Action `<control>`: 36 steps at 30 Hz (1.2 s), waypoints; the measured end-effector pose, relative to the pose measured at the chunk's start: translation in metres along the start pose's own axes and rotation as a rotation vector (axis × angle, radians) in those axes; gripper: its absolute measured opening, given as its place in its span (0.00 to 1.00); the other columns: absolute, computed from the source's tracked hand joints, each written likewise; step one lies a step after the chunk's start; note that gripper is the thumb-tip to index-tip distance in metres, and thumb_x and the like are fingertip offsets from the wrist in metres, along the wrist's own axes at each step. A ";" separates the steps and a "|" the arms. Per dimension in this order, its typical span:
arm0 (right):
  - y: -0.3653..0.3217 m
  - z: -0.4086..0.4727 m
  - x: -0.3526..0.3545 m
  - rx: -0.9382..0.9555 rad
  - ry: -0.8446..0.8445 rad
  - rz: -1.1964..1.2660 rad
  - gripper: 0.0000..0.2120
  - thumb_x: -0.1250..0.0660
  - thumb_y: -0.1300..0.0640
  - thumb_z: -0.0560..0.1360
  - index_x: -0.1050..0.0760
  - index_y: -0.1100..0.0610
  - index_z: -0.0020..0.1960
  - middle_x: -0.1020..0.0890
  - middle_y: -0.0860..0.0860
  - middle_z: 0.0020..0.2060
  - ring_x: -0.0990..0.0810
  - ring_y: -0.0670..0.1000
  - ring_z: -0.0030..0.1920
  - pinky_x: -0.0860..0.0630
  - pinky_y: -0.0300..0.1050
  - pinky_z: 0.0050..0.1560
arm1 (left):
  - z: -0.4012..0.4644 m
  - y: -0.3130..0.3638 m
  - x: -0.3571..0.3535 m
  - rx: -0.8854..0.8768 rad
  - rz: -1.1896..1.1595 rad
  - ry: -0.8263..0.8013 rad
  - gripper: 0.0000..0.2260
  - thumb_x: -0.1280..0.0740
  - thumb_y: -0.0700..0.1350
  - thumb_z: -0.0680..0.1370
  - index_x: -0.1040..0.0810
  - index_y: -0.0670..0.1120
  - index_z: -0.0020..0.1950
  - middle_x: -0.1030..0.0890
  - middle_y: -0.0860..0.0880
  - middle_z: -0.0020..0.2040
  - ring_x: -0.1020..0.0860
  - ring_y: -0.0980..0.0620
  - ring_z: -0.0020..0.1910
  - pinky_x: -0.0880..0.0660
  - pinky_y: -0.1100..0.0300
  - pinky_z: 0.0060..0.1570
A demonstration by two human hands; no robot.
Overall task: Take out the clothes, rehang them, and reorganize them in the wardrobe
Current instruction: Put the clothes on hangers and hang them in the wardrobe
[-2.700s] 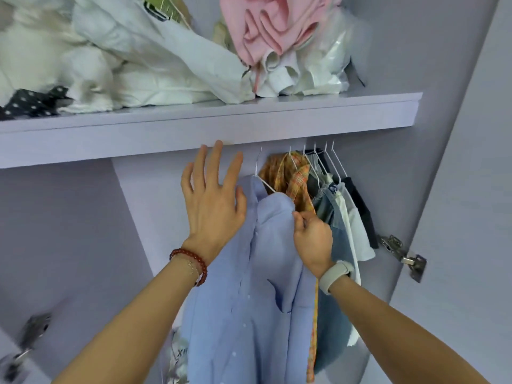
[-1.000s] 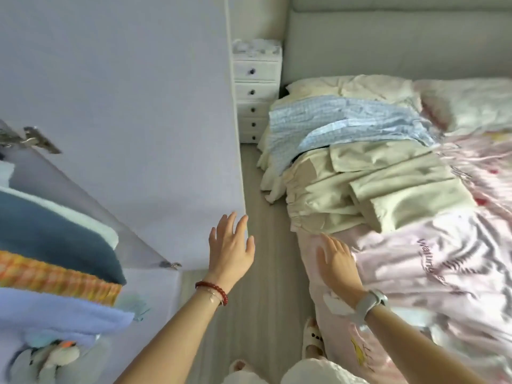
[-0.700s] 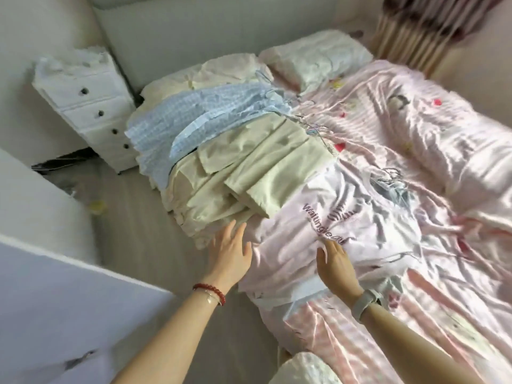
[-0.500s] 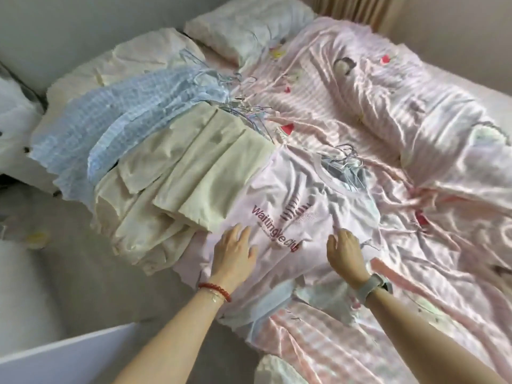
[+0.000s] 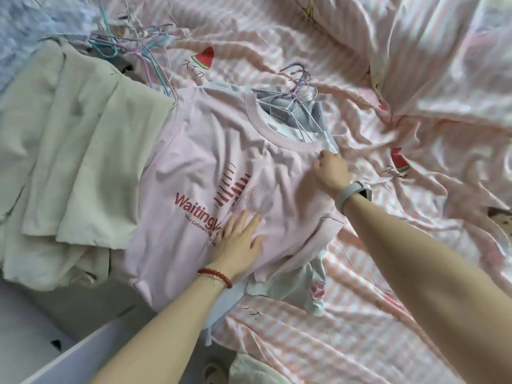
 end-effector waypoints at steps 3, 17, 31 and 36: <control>-0.001 0.006 0.005 -0.044 0.093 0.077 0.16 0.45 0.52 0.76 0.27 0.63 0.54 0.25 0.66 0.55 0.29 0.64 0.58 0.32 0.54 0.57 | 0.004 -0.002 -0.005 -0.013 0.015 -0.038 0.24 0.48 0.55 0.80 0.50 0.58 0.75 0.53 0.53 0.77 0.57 0.54 0.75 0.55 0.51 0.72; 0.058 -0.102 0.040 0.172 0.460 0.273 0.15 0.41 0.53 0.75 0.30 0.62 0.35 0.27 0.55 0.29 0.28 0.56 0.31 0.40 0.43 0.32 | 0.053 0.048 0.183 -0.182 0.213 0.533 0.27 0.43 0.47 0.80 0.52 0.49 0.76 0.50 0.47 0.77 0.55 0.46 0.75 0.56 0.45 0.71; 0.009 -0.149 0.052 0.430 0.434 0.027 0.11 0.40 0.57 0.73 0.23 0.62 0.48 0.23 0.59 0.41 0.25 0.61 0.43 0.39 0.50 0.49 | -0.087 -0.024 0.117 -0.055 0.066 0.298 0.14 0.48 0.54 0.81 0.29 0.47 0.56 0.20 0.37 0.46 0.23 0.35 0.47 0.28 0.48 0.44; -0.076 -0.193 0.029 0.703 0.348 -0.039 0.12 0.40 0.54 0.74 0.22 0.60 0.48 0.23 0.57 0.39 0.25 0.60 0.42 0.34 0.52 0.48 | -0.167 -0.104 0.096 0.187 -0.208 0.449 0.13 0.47 0.51 0.81 0.27 0.47 0.56 0.20 0.39 0.51 0.23 0.36 0.48 0.27 0.47 0.46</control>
Point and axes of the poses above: each hand's wrist, its own z-axis towards the middle knuckle, its own x-axis out of the back of the hand, y = z × x, the point moved 8 cm from there along z, towards the middle knuckle
